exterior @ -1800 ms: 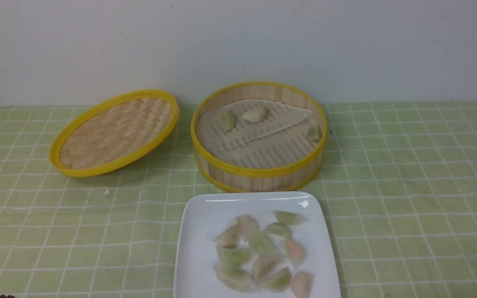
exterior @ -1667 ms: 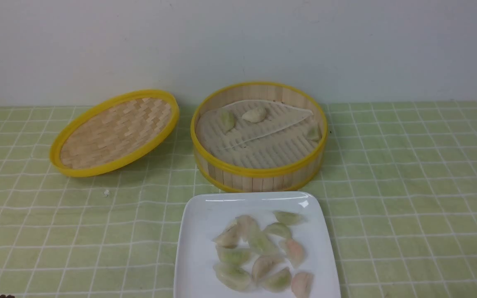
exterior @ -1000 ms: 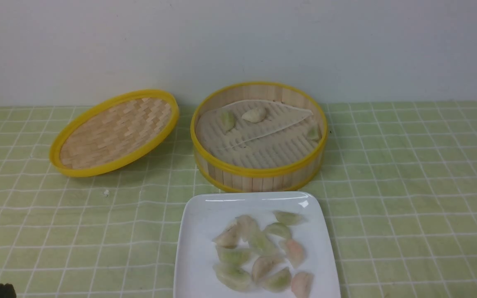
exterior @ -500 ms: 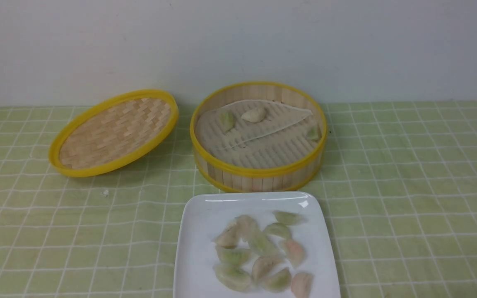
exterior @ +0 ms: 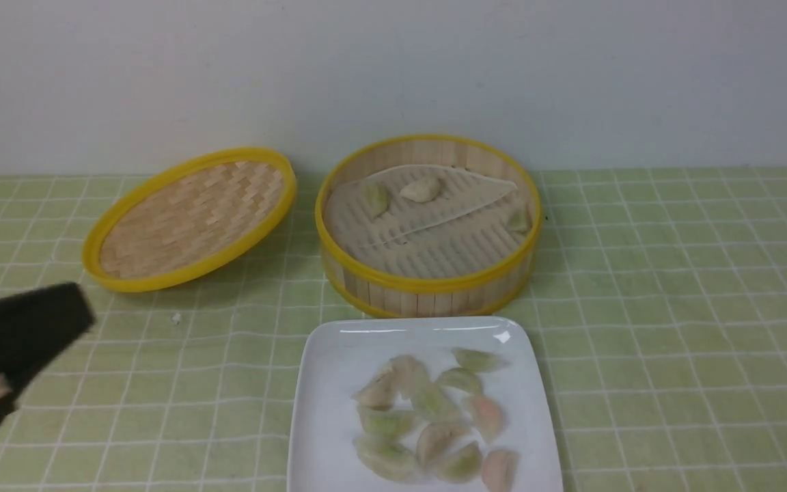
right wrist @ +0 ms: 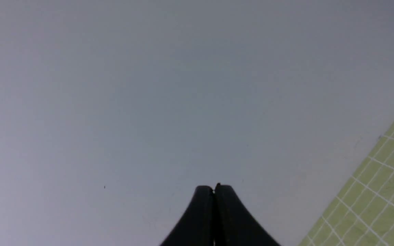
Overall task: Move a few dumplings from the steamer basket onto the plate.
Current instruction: Use the left arm to grab a dumpling from the steamer
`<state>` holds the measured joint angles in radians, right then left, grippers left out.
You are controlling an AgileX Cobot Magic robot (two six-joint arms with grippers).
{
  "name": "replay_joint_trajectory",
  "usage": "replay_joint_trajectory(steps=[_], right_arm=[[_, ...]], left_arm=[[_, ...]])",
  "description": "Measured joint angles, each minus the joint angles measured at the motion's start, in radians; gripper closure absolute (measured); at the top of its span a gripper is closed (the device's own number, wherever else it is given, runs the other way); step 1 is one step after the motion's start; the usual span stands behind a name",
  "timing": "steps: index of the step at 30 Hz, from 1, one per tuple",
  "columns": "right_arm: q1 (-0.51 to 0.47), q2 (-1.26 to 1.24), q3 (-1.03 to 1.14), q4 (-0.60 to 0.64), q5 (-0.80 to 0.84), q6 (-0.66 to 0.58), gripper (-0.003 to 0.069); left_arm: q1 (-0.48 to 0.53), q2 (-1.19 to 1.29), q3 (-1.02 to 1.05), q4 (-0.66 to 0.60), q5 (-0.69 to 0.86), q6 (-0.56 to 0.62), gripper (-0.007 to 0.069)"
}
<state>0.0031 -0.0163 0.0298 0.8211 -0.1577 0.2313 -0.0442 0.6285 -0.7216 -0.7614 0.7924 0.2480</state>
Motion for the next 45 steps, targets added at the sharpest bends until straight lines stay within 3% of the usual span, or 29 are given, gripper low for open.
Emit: replay_joint_trajectory(steps=[3,5,9,15,19,27,36,43,45], right_arm=[[0.013,0.000,-0.012,0.017,0.037,-0.006,0.0673],[0.029,0.005,-0.081,-0.023,0.188,-0.036,0.0673],[0.043,0.133,-0.311,-0.176,0.501,-0.117,0.0673],[0.045,0.587,-0.755,-0.468,1.059,-0.174,0.0673],[0.045,0.803,-0.945,-0.597,1.302,-0.194,0.0672],[0.045,0.941,-1.059,-0.650,1.344,-0.225,0.0672],[0.046,0.943,-1.059,-0.649,1.344,-0.231,0.0672],[0.046,0.943,-1.059,-0.642,1.358,-0.231,0.0672],[0.046,0.943,-1.059,-0.633,1.358,-0.231,0.0671]], left_arm=[[0.000,0.229,-0.148,0.028,0.163,0.047,0.0631],[-0.004,0.381,-0.233,0.043,0.205,0.075,0.0631],[-0.069,0.623,-0.388,0.122,0.222,0.093,0.0631],[-0.265,0.950,-0.705,0.353,0.254,-0.015,0.0631],[-0.306,1.133,-0.908,0.430,0.299,-0.028,0.0631],[-0.309,1.535,-1.438,0.534,0.425,-0.047,0.0631],[-0.309,1.864,-1.904,0.635,0.442,-0.069,0.0610],[-0.309,2.007,-1.991,0.671,0.397,-0.009,0.0418],[-0.309,2.029,-1.991,0.688,0.367,-0.006,0.0305]])
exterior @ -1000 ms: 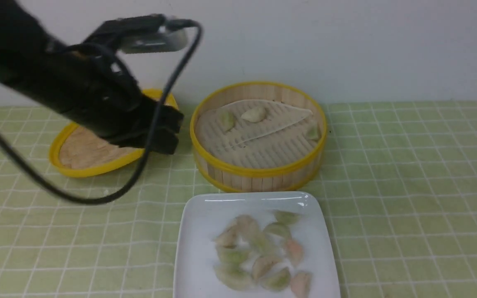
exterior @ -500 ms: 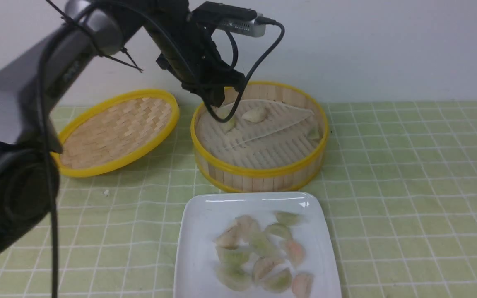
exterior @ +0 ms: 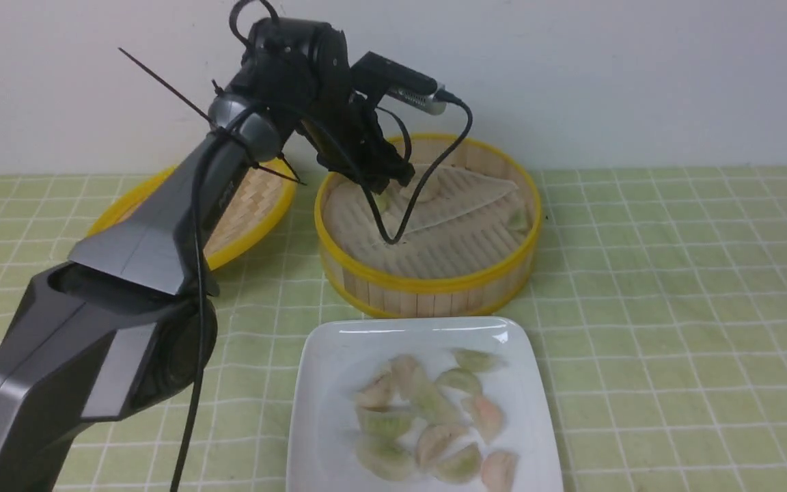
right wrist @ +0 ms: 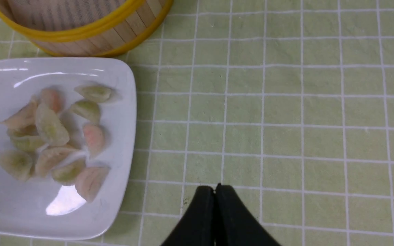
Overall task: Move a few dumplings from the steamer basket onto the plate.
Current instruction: Use the left arm to grab a dumpling from the steamer
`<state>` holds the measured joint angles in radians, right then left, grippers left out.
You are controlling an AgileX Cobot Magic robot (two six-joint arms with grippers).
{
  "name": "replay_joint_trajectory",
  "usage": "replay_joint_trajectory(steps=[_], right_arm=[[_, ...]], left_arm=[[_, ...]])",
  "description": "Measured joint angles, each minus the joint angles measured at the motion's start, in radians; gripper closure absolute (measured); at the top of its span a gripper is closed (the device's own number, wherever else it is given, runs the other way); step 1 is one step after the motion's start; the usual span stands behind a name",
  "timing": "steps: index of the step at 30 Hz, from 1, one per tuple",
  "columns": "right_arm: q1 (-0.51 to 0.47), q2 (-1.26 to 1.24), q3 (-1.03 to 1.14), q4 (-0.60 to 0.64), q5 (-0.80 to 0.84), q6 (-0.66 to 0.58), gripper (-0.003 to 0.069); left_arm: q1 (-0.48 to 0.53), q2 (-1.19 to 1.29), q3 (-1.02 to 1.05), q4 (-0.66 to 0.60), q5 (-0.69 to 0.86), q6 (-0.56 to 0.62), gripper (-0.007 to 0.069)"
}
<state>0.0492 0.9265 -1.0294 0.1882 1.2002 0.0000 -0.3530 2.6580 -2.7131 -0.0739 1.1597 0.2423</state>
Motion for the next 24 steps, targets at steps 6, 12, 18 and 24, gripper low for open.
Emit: replay_joint_trajectory(steps=[6,12,18,24], right_arm=[[0.000,0.000,0.000,0.024,0.000,0.000,0.0671],[0.000,0.000,0.000,0.025,0.000,0.000,0.0671],[0.000,0.000,0.000,0.026,0.003,0.000,0.0670],[0.000,0.000,0.000,0.034,0.041,0.000,0.0670]], left_arm=[[0.000,0.054,-0.001,0.008,-0.082,0.000,0.0127],[-0.003,0.090,-0.008,0.017,-0.125,0.003,0.0190],[-0.017,0.092,-0.011,0.023,-0.116,0.005,0.0437],[-0.030,0.029,-0.009,0.052,0.013,0.006,0.0429]])
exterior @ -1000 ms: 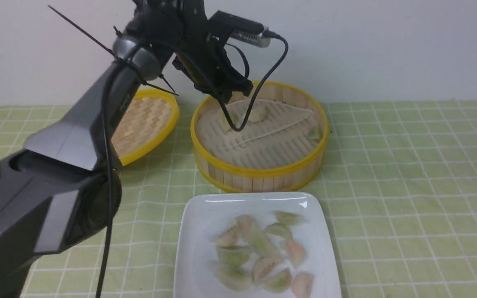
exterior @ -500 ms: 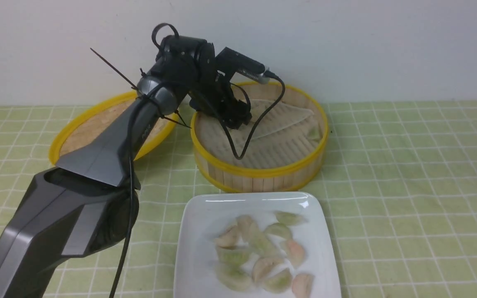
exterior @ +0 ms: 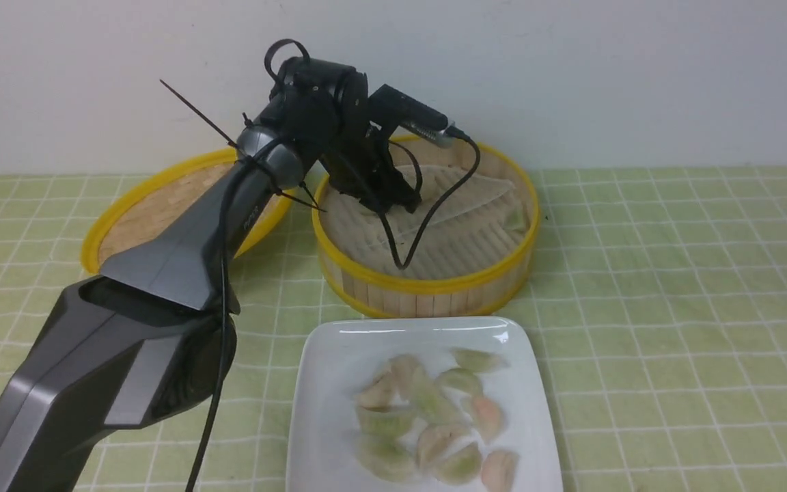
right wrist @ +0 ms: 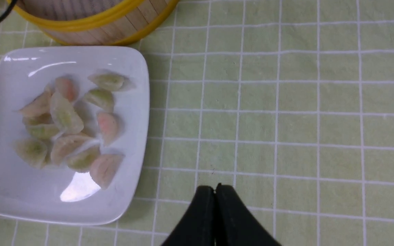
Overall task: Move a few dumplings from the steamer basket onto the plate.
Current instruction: Use the left arm to grab a dumpling from the steamer, then use the left arm to put the dumpling into the plate
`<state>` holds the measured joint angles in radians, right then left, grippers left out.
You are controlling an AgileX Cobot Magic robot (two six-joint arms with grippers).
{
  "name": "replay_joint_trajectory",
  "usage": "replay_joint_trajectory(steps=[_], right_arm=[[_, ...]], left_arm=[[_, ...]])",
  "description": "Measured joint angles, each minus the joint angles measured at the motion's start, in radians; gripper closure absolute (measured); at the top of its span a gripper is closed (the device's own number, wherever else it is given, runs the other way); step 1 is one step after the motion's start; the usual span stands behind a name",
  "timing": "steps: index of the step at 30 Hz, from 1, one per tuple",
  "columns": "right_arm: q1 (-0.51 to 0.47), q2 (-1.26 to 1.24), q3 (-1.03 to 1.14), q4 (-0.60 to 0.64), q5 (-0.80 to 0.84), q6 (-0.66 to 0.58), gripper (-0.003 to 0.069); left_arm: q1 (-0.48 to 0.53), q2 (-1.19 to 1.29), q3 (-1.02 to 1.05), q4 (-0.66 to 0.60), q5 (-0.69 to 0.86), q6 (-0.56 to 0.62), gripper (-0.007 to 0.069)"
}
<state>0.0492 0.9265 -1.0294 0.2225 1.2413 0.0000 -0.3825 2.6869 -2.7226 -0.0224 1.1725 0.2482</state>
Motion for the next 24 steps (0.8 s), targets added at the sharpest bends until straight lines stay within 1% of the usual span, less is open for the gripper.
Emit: replay_joint_trajectory(steps=[3,6,9,11,14,15,16,17,18,19,22,24], right_arm=[[0.000,0.000,0.000,0.010,0.009,0.000,0.0669],[0.000,0.000,0.000,0.025,0.010,0.000,0.0669],[0.000,0.000,0.000,0.045,0.011,0.000,0.0669],[0.000,0.000,0.000,0.064,0.012,0.000,0.0669],[0.000,0.000,0.000,0.080,0.013,0.000,0.0669],[0.000,0.000,0.000,0.087,0.013,0.000,0.0669],[0.000,0.000,0.000,0.091,0.013,-0.009,0.0669],[0.000,0.000,0.000,0.091,0.013,-0.010,0.0669],[0.000,0.000,0.000,0.095,0.014,-0.017,0.0669],[0.000,0.000,0.000,0.097,0.014,-0.021,0.0669],[0.000,0.000,0.000,0.105,0.014,-0.037,0.0669],[0.000,0.000,0.000,0.120,0.014,-0.045,0.0669]], left_arm=[[0.000,-0.079,0.000,0.000,0.063,0.001,0.0429],[-0.002,-0.175,0.000,-0.006,0.077,-0.009,0.0429],[-0.002,-0.254,0.007,-0.050,0.079,-0.053,0.0429],[-0.004,-0.333,0.062,-0.117,0.079,-0.087,0.0429],[-0.026,-0.462,0.222,-0.161,0.078,-0.105,0.0429],[-0.040,-0.517,0.309,-0.165,0.078,-0.107,0.0429],[-0.062,-0.605,0.445,-0.164,0.077,-0.107,0.0429],[-0.065,-0.605,0.466,-0.164,0.077,-0.107,0.0429],[-0.093,-0.683,0.629,-0.160,0.077,-0.108,0.0429],[-0.111,-0.722,0.728,-0.158,0.077,-0.112,0.0429],[-0.152,-0.782,0.962,-0.151,0.077,-0.114,0.0429],[-0.168,-0.784,1.072,-0.136,0.074,-0.114,0.0429]])
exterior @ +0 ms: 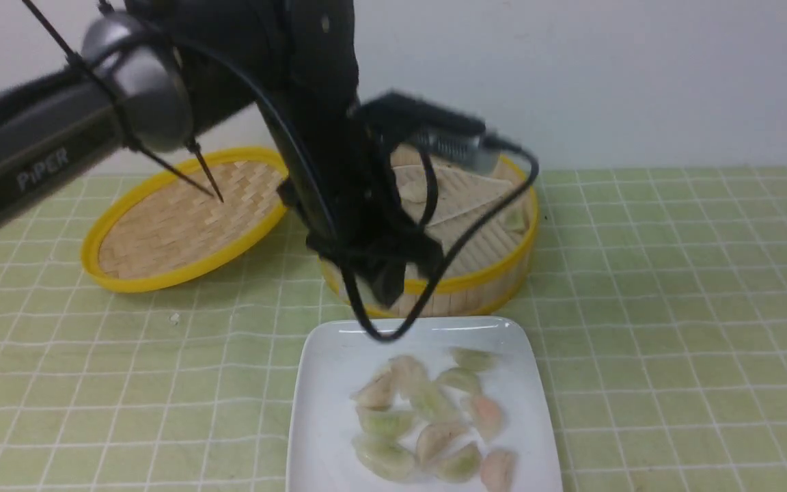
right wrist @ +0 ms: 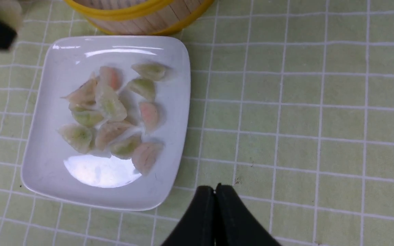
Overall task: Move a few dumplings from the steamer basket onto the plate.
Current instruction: Use the left arm to put the dumpling into the plate, then use the right arm to grab a dumpling from inside the steamer
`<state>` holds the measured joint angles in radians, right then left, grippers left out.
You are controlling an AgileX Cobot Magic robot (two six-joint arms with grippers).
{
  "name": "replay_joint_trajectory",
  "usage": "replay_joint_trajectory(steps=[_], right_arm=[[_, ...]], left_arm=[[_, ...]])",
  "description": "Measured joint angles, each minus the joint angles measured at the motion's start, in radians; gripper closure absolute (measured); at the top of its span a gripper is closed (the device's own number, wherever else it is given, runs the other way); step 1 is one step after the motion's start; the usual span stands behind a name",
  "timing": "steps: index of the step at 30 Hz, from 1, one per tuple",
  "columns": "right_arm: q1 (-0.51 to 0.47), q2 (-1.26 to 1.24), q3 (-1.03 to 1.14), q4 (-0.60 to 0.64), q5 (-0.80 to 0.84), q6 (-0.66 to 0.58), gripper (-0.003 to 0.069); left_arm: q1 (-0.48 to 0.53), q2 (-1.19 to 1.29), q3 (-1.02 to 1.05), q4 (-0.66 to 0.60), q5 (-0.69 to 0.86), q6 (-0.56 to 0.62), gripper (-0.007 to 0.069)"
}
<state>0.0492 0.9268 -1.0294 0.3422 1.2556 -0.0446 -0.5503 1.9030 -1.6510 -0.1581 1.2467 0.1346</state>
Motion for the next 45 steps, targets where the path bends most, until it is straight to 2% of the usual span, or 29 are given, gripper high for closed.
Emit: replay_joint_trajectory(steps=[3,10,12,16,18,20,21,23,25,26,27,28,30,32,38,45], right_arm=[[0.000,0.000,0.000,0.015,0.000,-0.009,0.0669],[0.000,0.013,-0.004,0.038,-0.012,-0.028,0.0669],[0.000,0.035,-0.014,0.051,-0.012,-0.045,0.0669],[0.013,0.138,-0.087,0.077,-0.021,-0.082,0.0659],[0.043,0.202,-0.128,0.073,-0.027,-0.088,0.0648],[0.080,0.258,-0.170,0.066,-0.042,-0.089,0.0635],[0.131,0.329,-0.219,0.047,-0.072,-0.081,0.0619],[0.195,0.427,-0.287,0.008,-0.111,-0.059,0.0593],[0.236,0.511,-0.348,-0.038,-0.128,-0.042,0.0566],[0.259,0.576,-0.406,-0.083,-0.133,-0.031,0.0543],[0.271,0.620,-0.433,-0.101,-0.133,-0.025,0.0526],[0.280,0.663,-0.469,-0.124,-0.131,-0.020,0.0507],[0.291,0.767,-0.564,-0.170,-0.116,-0.015,0.0452],[0.293,0.877,-0.667,-0.201,-0.099,-0.024,0.0382],[0.299,1.133,-0.914,-0.278,-0.087,-0.055,0.0220],[0.344,1.333,-1.077,-0.393,-0.133,-0.129,0.0169]], left_arm=[[-0.005,0.024,0.104,0.031,-0.060,0.000,0.0429],[-0.005,0.103,0.119,0.090,-0.186,-0.012,0.0422],[-0.005,0.115,0.119,0.099,-0.199,-0.012,0.0387],[-0.005,0.124,0.119,0.130,-0.226,-0.020,0.0198],[-0.005,0.124,0.112,0.134,-0.226,-0.029,0.0134],[-0.005,0.123,0.104,0.138,-0.211,-0.047,0.0115],[-0.005,0.115,0.101,0.145,-0.195,-0.064,0.0124],[-0.005,0.095,0.101,0.158,-0.166,-0.095,0.0195],[-0.005,0.062,0.107,0.170,-0.146,-0.119,0.0295],[-0.005,0.024,0.121,0.178,-0.133,-0.135,0.0417],[-0.005,0.011,0.126,0.178,-0.130,-0.135,0.0450],[-0.005,-0.025,0.138,0.178,-0.127,-0.143,0.0521],[-0.005,-0.101,0.168,0.174,-0.131,-0.151,0.0589],[-0.005,-0.205,0.212,0.158,-0.136,-0.160,0.0621],[-0.005,-0.436,0.318,0.158,-0.138,-0.161,0.0631],[-0.005,-0.577,0.385,0.158,-0.115,-0.186,0.0631]])
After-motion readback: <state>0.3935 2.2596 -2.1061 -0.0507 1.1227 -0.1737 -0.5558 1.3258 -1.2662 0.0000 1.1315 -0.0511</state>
